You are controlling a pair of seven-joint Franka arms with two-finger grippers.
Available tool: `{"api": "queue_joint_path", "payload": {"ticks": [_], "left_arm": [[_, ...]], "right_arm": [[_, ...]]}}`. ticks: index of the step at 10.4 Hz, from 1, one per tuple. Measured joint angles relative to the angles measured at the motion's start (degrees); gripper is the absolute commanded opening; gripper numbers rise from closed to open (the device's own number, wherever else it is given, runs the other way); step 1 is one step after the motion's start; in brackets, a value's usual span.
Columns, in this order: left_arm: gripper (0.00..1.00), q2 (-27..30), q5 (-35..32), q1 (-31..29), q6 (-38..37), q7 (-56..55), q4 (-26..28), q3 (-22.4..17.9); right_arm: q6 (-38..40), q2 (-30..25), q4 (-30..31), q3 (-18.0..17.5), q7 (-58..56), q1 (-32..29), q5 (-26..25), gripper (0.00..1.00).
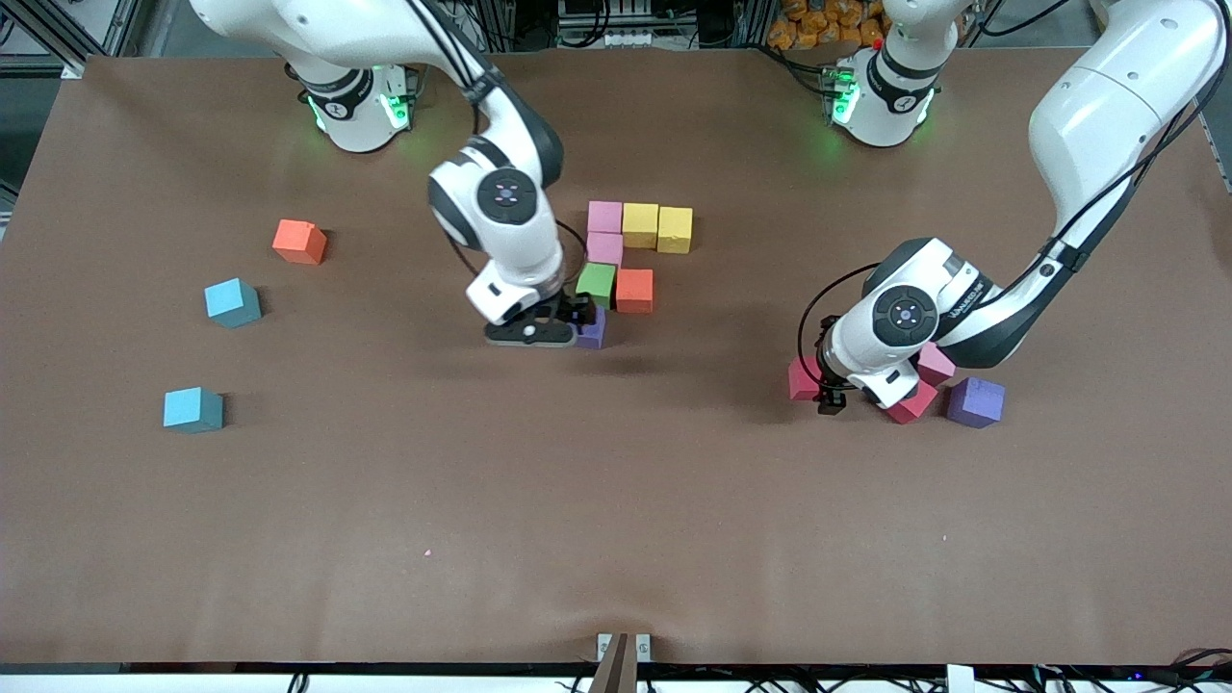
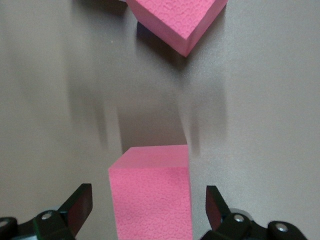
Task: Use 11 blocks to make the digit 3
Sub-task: 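Release the purple cube with the right gripper while the left gripper grasps pink, then grasp the cyan cube with the right gripper while the left gripper carries pink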
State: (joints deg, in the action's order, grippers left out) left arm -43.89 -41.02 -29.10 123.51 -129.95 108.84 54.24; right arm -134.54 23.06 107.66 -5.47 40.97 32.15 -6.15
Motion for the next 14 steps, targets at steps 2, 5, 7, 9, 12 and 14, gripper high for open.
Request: {"api": "queue_joint_path", "payload": {"ticks": [2,5,7,9,12,14], "left_arm": [[1.0,-0.16,-0.17,0.17,0.3,0.0,0.5,-0.61],[1.0,-0.71,-1.44,0.59,2.49,0.0,1.78,-1.55],[0.89,-1.02,-1.57,0.69,3.08,0.0,2.06,-1.97],[0.58,-1.12,-1.58,0.77,3.21,0.0,2.1,-2.29],[0.28,-1.07,-1.68,0.85,3.38,0.0,2.15,-2.29],[0.27,-0.97,-1.75,1.99,3.38,-2.0,2.56,-1.95]], "right_arm": [[1.19,-3.23,2.12,0.39,-14.43,-5.8,0.06,1.0],[0.75,-6.1,6.92,0.72,-35.47,-15.57,0.06,1.0],[0.14,-8.09,9.82,0.82,-49.67,-23.02,0.07,1.0],[-0.35,-9.52,11.22,0.87,-61.44,-31.01,0.06,1.0],[-2.95,-9.08,10.86,0.88,-70.6,-40.33,0.06,1.0],[-7.48,-5.83,9.54,1.78,-70.86,-42.5,-0.05,1.0]]}}
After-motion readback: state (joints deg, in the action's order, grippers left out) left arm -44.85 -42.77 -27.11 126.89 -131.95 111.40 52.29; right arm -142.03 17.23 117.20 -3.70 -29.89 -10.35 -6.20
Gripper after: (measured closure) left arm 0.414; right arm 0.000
